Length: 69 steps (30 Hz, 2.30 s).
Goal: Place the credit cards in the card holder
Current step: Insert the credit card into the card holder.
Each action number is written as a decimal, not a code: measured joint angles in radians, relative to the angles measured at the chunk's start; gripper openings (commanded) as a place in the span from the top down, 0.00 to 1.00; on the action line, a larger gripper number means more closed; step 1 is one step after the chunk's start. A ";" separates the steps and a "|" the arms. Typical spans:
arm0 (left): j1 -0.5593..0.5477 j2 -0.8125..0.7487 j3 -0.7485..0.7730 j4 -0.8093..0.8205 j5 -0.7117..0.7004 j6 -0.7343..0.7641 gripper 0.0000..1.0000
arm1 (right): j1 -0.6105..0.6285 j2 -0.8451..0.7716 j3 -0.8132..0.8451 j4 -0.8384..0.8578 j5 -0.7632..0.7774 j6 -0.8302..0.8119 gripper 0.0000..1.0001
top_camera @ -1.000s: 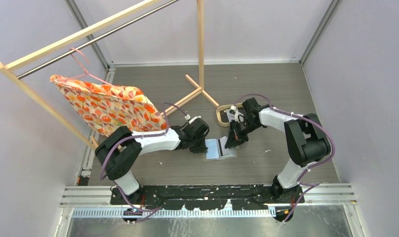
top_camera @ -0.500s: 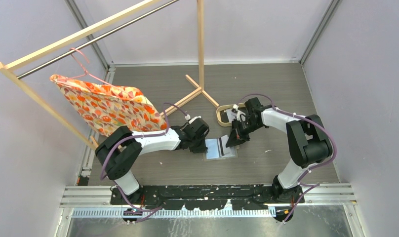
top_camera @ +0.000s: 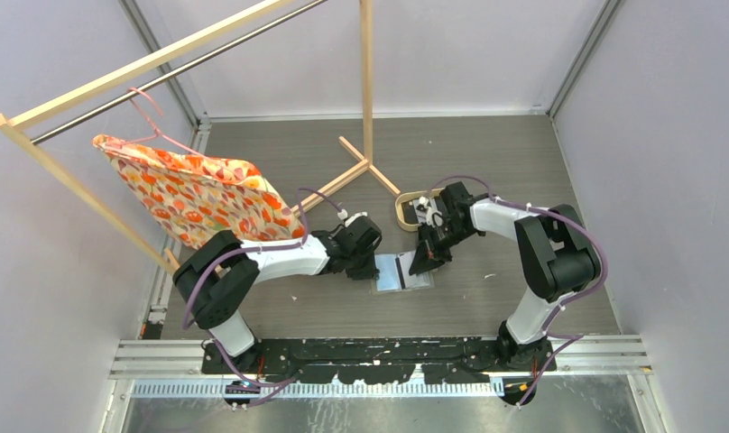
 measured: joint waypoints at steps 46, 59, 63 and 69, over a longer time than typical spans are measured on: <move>0.005 0.004 -0.007 0.027 0.037 0.003 0.88 | 0.066 0.077 0.056 0.045 0.066 0.031 0.88; 0.005 0.002 -0.025 0.070 0.054 0.015 0.86 | 0.148 0.078 0.148 -0.058 0.174 -0.064 0.62; 0.005 -0.005 -0.040 0.090 0.056 0.016 0.86 | 0.193 0.063 0.167 -0.082 0.237 -0.113 0.60; 0.006 -0.019 -0.069 0.132 0.057 0.016 0.86 | 0.268 0.047 0.193 -0.113 0.340 -0.186 0.55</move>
